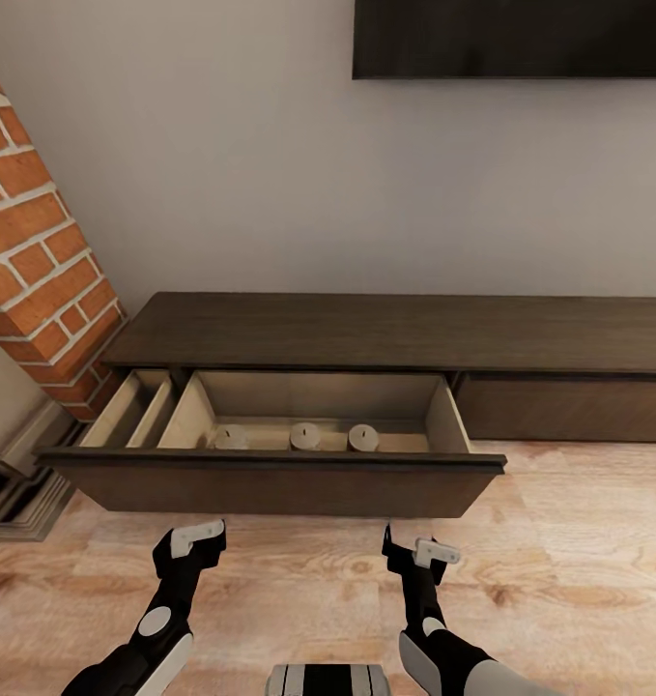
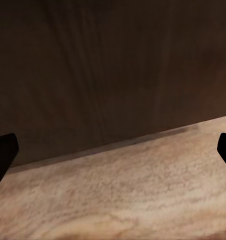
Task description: Place each of the two pumpkins and all three candles from the living room inside a cabinet in the living room (use any cabinet), then make sure every cabinet is closed, and position the cauldron so it is next to a table in the living room.
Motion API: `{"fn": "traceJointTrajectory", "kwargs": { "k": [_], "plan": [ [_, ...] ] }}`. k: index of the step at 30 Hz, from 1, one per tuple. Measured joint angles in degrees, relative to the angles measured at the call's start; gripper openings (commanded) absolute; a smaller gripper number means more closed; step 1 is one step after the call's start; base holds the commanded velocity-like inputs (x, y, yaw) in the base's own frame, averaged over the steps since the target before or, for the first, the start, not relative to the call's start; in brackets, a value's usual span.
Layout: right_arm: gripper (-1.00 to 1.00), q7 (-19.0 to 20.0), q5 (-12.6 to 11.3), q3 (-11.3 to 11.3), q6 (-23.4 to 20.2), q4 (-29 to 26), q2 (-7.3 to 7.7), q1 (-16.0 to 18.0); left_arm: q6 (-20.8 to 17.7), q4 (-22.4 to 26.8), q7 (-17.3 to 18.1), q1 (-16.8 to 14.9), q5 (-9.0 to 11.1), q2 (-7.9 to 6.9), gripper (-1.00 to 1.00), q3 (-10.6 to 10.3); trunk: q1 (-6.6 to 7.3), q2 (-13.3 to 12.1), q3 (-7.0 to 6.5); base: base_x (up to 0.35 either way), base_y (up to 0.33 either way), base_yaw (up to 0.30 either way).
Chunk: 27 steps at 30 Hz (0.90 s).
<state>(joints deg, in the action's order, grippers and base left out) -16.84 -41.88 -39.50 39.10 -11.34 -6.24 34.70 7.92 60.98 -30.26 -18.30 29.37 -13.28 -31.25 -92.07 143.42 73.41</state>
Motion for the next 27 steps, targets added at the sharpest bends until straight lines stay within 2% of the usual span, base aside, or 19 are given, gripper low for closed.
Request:
{"fn": "traceJointTrajectory", "kwargs": {
  "k": [15, 27],
  "plan": [
    [1.0, 0.0, 0.0, 0.0, 0.2, 0.0, 0.25, 0.0, 0.1, 0.1, -0.1, 0.0, 0.0, 0.0, 1.0, 0.0, 0.0, 0.0, 0.0, 0.05, 0.01, 0.0],
    [1.0, 0.4, 0.0, 0.0, 0.2, 0.0, 0.34, 0.0, 0.1, 0.0, -0.2, 0.0, 0.0, 0.0, 1.0, 0.1, 0.01, 0.0, 0.0, 0.14, 0.0, 0.0]
  ]
}}
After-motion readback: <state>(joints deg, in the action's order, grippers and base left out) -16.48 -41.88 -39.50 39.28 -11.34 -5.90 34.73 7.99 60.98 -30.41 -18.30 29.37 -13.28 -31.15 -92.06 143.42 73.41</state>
